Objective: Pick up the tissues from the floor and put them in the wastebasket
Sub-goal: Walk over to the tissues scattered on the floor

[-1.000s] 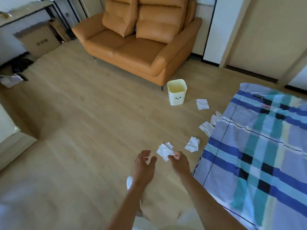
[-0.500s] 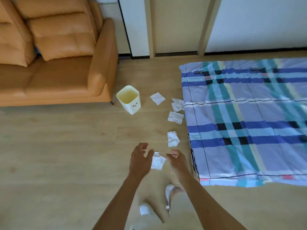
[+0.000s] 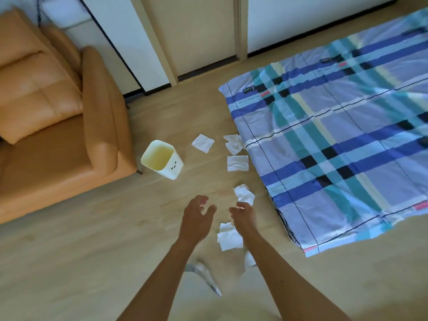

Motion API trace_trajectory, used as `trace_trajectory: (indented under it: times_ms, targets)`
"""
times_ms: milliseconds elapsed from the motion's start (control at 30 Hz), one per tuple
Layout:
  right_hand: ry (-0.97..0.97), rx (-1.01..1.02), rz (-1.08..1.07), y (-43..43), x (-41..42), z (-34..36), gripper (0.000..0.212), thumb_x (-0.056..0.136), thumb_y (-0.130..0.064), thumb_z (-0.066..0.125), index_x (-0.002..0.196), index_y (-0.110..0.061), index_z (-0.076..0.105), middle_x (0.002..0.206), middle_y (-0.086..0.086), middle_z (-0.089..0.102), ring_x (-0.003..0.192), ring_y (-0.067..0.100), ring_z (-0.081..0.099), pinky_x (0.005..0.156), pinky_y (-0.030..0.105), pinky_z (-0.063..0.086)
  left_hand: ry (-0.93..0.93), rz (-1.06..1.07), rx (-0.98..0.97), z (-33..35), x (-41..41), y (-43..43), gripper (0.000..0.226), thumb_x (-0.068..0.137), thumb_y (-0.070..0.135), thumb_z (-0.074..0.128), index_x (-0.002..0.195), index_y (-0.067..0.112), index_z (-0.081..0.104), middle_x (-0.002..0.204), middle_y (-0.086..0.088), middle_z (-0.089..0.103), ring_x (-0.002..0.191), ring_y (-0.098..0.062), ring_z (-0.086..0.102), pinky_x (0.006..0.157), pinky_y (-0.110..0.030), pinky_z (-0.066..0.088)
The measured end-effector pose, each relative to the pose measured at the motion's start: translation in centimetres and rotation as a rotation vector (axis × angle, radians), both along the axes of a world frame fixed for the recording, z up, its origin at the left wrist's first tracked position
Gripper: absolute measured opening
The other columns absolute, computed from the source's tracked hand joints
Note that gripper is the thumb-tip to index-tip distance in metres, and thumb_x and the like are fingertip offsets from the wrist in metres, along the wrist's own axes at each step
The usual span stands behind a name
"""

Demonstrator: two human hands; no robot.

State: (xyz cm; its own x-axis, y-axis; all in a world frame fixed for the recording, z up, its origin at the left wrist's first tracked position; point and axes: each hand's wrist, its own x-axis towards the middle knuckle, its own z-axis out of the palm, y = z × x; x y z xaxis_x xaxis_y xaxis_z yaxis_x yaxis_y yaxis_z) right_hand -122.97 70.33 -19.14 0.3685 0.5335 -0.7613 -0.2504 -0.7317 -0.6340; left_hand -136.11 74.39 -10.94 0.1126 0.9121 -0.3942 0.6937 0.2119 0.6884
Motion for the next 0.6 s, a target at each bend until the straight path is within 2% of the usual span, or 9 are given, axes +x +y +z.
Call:
trace_trajectory:
  times_ms: [167, 300, 400, 533, 600]
  targets:
    - [-0.031, 0.005, -0.182, 3.0, -0.1, -1.0, 0.047, 0.079, -0.026, 0.066, 0.123, -0.018, 0.056, 0.107, 0.007, 0.069, 0.097, 0.023, 0.066, 0.095, 0.045, 0.051, 0.031, -0.213, -0.036, -1.5, 1.2, 7.2, 0.035, 0.087, 0.030, 0.063, 0.118, 0.015, 0.059, 0.123, -0.002, 0.063, 0.105, -0.021, 0.063, 0.090, -0.032, 0.047]
    - [-0.120, -0.003, -0.378, 6.1, -0.1, -2.6, 0.042, 0.084, -0.017, 0.065, 0.125, -0.011, 0.055, 0.111, 0.008, 0.067, 0.093, 0.022, 0.061, 0.088, 0.036, 0.048, 0.046, -0.434, -0.074, -3.2, 2.1, 15.1, 0.037, 0.087, 0.030, 0.060, 0.122, 0.016, 0.058, 0.127, 0.000, 0.061, 0.112, -0.019, 0.060, 0.089, -0.029, 0.044]
    - [-0.171, -0.029, -0.536, 8.9, -0.8, -3.7, 0.041, 0.086, -0.018, 0.065, 0.124, -0.010, 0.053, 0.114, 0.007, 0.066, 0.093, 0.020, 0.059, 0.083, 0.031, 0.042, 0.043, -0.619, -0.070, -4.6, 2.3, 20.8, 0.039, 0.088, 0.031, 0.059, 0.123, 0.015, 0.058, 0.125, -0.002, 0.063, 0.114, -0.019, 0.059, 0.092, -0.030, 0.044]
    - [-0.197, -0.089, -0.708, 12.7, -4.2, -7.0, 0.042, 0.084, -0.023, 0.067, 0.123, -0.016, 0.054, 0.115, 0.007, 0.066, 0.097, 0.023, 0.064, 0.088, 0.039, 0.050, 0.040, -0.802, -0.123, -8.3, 1.3, 26.2, 0.041, 0.088, 0.034, 0.058, 0.125, 0.015, 0.057, 0.126, -0.002, 0.062, 0.115, -0.017, 0.058, 0.096, -0.029, 0.044]
    - [-0.192, -0.116, -0.726, 14.3, -6.0, -9.1, 0.046, 0.082, -0.024, 0.069, 0.124, -0.018, 0.053, 0.116, 0.004, 0.064, 0.095, 0.021, 0.064, 0.080, 0.036, 0.052, 0.054, -0.865, -0.135, -10.9, 0.6, 27.7, 0.041, 0.088, 0.035, 0.058, 0.124, 0.015, 0.057, 0.126, -0.002, 0.062, 0.115, -0.017, 0.058, 0.097, -0.030, 0.045]
